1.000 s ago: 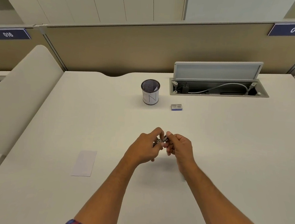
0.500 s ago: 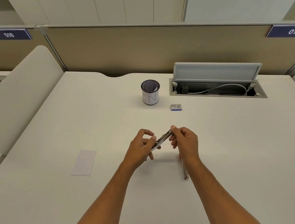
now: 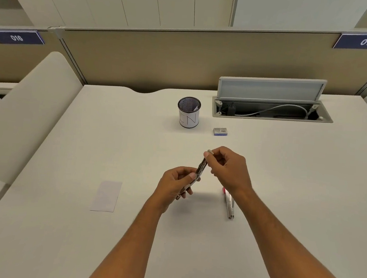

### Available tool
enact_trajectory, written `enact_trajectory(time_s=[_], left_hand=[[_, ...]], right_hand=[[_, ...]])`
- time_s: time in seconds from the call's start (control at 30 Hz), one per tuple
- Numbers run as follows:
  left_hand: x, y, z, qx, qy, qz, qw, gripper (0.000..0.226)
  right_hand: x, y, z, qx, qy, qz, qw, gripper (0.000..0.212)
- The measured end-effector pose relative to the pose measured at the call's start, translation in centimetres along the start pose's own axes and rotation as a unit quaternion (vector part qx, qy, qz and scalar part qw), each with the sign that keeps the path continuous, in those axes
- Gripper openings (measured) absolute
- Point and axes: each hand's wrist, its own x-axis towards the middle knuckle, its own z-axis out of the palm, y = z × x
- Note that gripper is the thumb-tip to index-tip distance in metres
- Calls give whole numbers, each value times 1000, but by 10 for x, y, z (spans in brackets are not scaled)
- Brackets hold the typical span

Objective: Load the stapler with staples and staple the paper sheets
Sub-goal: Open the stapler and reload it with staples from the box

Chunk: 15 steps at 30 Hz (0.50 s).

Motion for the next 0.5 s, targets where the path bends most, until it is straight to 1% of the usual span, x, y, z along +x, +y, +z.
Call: enact_trajectory(time_s=[0.2,0.3,0.4,0.5], left_hand=[[-2,-4,-9,38,27,-11,999,29],[-1,-8,-13,83,51,-19,995,38],[1,-8,-13,181,75,1,981,45],[2,-8,-11,323,74,67,941,47]], right_hand=[[2,13,-9,53,-63,76,994,10],[4,22,-12,63,-103,114,986,10],[6,30,-14,17,-158,119,980,16],[7,35,-19,-84,-234,92,964,23]])
